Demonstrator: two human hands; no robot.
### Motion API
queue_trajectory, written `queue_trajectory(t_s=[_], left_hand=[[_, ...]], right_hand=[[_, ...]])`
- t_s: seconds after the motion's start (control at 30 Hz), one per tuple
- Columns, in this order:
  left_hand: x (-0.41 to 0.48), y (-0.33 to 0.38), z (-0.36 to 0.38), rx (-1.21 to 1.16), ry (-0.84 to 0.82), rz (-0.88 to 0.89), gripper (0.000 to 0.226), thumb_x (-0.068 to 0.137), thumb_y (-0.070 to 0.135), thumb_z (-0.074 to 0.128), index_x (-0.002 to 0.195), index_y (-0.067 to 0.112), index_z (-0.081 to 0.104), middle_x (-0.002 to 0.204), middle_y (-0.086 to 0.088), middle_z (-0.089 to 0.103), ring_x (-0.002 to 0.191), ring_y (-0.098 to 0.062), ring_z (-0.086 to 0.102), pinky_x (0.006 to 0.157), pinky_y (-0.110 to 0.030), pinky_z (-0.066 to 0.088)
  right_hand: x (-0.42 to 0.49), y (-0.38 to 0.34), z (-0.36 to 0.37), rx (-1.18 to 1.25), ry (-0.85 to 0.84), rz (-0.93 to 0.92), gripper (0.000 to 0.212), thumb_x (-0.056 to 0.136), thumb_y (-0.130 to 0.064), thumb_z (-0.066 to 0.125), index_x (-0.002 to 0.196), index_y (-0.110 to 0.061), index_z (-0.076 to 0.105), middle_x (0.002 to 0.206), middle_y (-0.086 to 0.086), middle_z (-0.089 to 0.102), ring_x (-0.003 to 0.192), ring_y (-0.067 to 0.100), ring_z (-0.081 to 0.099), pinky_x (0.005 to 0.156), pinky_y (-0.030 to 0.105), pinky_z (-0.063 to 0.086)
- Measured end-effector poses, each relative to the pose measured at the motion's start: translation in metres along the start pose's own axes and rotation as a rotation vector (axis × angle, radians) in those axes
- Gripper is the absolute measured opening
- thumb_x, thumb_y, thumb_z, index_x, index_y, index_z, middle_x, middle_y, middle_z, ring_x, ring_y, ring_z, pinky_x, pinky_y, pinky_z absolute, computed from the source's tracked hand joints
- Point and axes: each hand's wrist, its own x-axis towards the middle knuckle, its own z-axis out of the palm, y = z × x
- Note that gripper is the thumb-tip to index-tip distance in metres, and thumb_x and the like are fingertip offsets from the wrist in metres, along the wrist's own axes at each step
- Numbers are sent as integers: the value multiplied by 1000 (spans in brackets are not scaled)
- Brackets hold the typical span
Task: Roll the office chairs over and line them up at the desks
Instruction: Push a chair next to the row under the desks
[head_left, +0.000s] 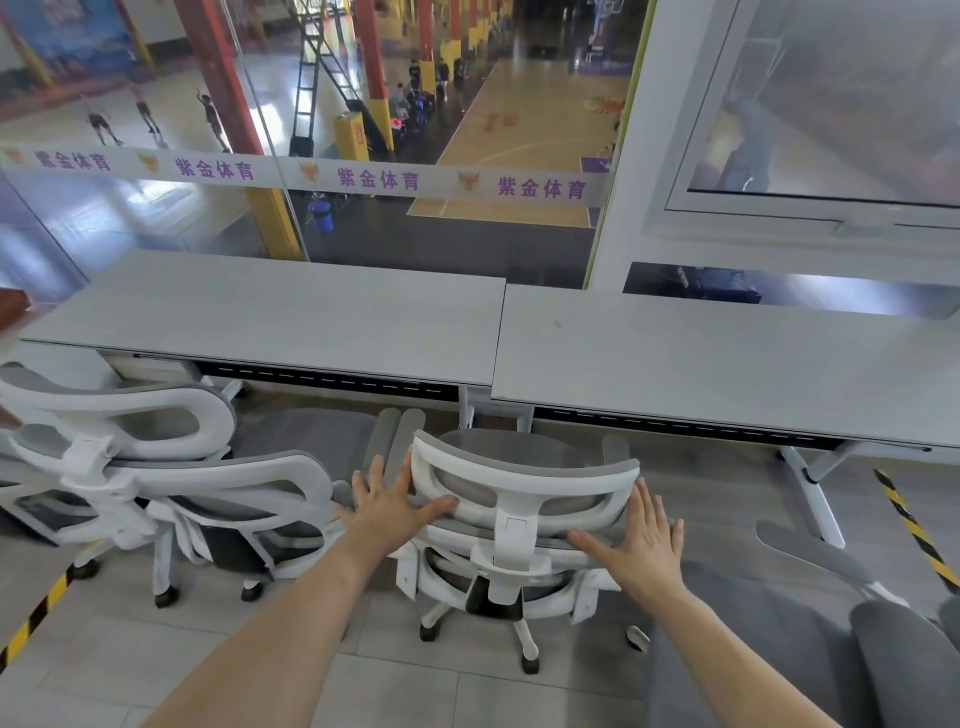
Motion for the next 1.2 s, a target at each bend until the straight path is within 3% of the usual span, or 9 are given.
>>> queue_trajectory(t_s=[0.3,0.7,0.93,1.2], left_hand=[[4,1,-4,49,-10,3,122,55,112,28,152,60,-23,172,-3,-19,157,-39,-18,118,-76,5],[-1,3,-3,62,-17,-14,124,55,112,24,156,55,-21,172,-6,-20,156,-40,-22,118,-76,0],[-23,5,4,86,-7,24,132,60,111,18,160,37,-23,171,-8,-23,155,-37,-28,118,-76,-4],[-38,7,8,71,-44,21,127,67,107,22,160,35,-24,169,-7,-31,150,-34,-38,118,-75,-6]], right_hand=[[6,-4,1,5,4,15,138,55,-109,33,161,-31,-7,171,-8,-8,158,21,-10,125,54,-9],[4,-6,-2,-7,-19,30,139,54,-109,34,161,-30,-7,171,-8,-9,157,19,-13,126,52,-9],[-3,-3,-8,-10,-50,52,123,66,-102,41,161,-37,-1,172,-3,-10,157,20,-15,127,51,-3],[-15,-3,-4,-5,-43,80,117,72,-98,40,163,-35,3,172,0,-11,156,20,-19,127,48,-1]])
